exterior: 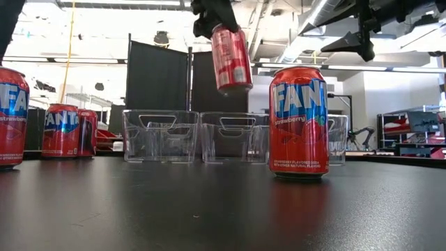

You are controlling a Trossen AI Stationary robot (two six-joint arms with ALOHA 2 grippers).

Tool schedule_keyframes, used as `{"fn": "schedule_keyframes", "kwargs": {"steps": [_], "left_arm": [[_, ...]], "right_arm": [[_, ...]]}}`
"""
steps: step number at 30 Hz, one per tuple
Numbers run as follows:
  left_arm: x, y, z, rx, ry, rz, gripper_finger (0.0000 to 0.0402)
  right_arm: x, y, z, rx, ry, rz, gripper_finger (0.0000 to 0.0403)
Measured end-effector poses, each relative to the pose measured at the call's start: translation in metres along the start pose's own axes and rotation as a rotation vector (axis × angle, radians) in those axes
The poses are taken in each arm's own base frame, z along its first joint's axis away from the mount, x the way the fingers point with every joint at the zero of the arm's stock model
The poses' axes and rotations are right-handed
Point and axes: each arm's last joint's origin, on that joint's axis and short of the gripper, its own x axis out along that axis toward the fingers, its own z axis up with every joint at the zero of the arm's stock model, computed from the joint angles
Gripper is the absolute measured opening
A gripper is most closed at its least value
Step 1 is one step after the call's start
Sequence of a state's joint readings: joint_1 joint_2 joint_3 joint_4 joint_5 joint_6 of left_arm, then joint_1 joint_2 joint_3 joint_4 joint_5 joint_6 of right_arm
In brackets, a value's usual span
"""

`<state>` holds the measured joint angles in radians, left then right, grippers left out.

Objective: Sort soda cans
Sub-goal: Put the middle right red-white soda can into the center transparent bin

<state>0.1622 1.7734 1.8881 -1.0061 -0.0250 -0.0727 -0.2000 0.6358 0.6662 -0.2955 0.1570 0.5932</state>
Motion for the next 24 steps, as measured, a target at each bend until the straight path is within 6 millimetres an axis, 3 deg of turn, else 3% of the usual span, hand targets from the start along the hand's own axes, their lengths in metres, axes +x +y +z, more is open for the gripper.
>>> {"fn": "schedule_keyframes", "kwargs": {"steps": [5,12,16,24], "left_arm": [[-0.004,0.056,0.006,-0.092,-0.031,0.098,0.0283],[0.000,0.127,0.000,-0.143,-0.022,0.230,0.0283],[0.013,0.152,-0.002,-0.120,-0.029,0.223,0.0283],[0.055,0.180,-0.008,-0.060,0.020,0.213,0.0283]], "right_arm": [[0.002,-0.005,0.001,-0.021,0.003,-0.035,0.0311],[0.008,-0.014,0.005,0.000,-0.020,-0.102,0.0311],[0.013,-0.019,0.006,0.057,-0.017,-0.148,0.0311],[0.032,-0.025,0.004,0.124,0.007,-0.193,0.0311]]}}
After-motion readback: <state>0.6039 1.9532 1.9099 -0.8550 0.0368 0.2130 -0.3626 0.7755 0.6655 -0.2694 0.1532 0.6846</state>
